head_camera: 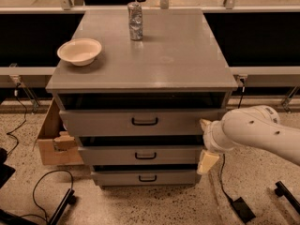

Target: Close top drawer

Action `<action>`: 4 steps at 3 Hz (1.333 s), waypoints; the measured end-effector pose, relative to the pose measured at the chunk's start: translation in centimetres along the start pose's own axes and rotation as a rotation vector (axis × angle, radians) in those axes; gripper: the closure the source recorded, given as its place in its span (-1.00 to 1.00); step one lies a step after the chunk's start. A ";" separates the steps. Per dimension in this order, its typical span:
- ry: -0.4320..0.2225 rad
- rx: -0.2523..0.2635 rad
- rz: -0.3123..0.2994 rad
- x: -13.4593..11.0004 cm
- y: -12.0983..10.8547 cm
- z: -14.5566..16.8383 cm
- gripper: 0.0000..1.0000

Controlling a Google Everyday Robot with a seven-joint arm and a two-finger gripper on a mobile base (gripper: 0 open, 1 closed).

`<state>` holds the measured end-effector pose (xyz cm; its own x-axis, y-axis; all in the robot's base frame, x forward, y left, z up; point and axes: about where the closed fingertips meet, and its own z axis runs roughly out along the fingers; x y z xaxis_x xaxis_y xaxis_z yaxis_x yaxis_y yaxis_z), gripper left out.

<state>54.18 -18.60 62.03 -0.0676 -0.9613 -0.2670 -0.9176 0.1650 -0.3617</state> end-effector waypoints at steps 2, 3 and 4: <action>0.005 0.007 -0.020 -0.5 0.5 -0.5 -0.20; 0.023 0.015 -0.088 -1.7 0.1 -2.3 0.24; 0.126 0.057 -0.263 -3.4 -3.5 -9.9 0.70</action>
Offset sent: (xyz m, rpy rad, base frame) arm -0.0131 0.0101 0.0108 -0.0318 -0.0291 0.0319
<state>53.77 -18.06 73.05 0.1186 -0.9919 -0.0459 -0.8866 -0.0849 -0.4546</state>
